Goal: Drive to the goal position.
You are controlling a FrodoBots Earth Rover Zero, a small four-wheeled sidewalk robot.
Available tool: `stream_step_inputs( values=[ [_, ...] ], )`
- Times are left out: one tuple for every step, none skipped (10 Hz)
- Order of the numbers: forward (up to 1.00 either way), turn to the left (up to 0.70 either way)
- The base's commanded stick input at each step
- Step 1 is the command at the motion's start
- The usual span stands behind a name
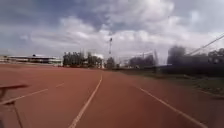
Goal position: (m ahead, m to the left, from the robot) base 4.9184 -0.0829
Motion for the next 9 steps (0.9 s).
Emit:
stream_step_inputs(
  values=[
    [0.70, 0.00],
    [0.70, 0.00],
    [0.70, 0.00],
    [0.70, 0.00],
    [0.70, 0.00],
    [0.70, 0.00],
    [0.70, 0.00],
    [0.70, 0.00],
    [0.70, 0.00]
  ],
)
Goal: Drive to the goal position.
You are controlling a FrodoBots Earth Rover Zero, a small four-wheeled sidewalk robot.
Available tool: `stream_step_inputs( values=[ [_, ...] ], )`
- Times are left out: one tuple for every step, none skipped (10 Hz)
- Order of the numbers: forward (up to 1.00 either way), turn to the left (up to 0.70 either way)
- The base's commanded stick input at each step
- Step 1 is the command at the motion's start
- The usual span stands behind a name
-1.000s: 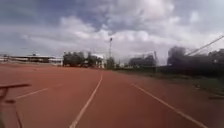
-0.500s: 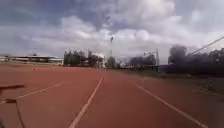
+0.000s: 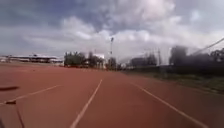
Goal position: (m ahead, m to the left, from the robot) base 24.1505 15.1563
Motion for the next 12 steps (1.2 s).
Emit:
stream_step_inputs(
  values=[
    [0.70, 0.00],
    [0.70, 0.00],
    [0.70, 0.00],
    [0.70, 0.00],
    [0.70, 0.00],
    [0.70, 0.00],
    [0.70, 0.00],
    [0.70, 0.00],
    [0.70, 0.00],
    [0.70, 0.00],
    [0.70, 0.00],
    [0.70, 0.00]
  ],
)
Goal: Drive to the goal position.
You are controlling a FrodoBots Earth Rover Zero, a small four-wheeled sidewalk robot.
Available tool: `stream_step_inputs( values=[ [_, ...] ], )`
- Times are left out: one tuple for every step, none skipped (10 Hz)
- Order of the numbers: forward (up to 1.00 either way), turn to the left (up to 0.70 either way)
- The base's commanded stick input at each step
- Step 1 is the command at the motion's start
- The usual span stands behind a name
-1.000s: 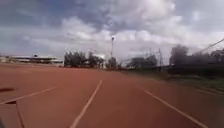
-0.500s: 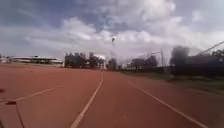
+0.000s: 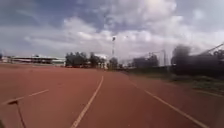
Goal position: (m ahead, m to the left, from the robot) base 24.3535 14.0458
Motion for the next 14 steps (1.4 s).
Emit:
stream_step_inputs(
  values=[
    [0.70, 0.00],
    [0.70, 0.00],
    [0.70, 0.00],
    [0.70, 0.00],
    [0.70, 0.00],
    [0.70, 0.00],
    [0.70, 0.00],
    [0.70, 0.00],
    [0.70, 0.00],
    [0.70, 0.00],
    [0.70, 0.00],
    [0.70, 0.00],
    [0.70, 0.00],
    [0.70, 0.00]
  ],
)
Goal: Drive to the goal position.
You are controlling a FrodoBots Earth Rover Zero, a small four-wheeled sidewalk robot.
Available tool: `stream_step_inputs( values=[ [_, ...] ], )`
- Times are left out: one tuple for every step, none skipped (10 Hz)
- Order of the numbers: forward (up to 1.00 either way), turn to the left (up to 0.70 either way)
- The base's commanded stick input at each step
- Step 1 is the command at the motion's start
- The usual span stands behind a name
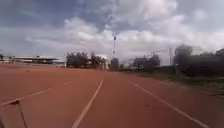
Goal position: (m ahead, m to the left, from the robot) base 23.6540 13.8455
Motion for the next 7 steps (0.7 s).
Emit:
stream_step_inputs(
  values=[
    [0.70, 0.00],
    [0.70, 0.00],
    [0.70, 0.00],
    [0.70, 0.00],
    [0.70, 0.00],
    [0.70, 0.00],
    [0.70, 0.00]
  ],
)
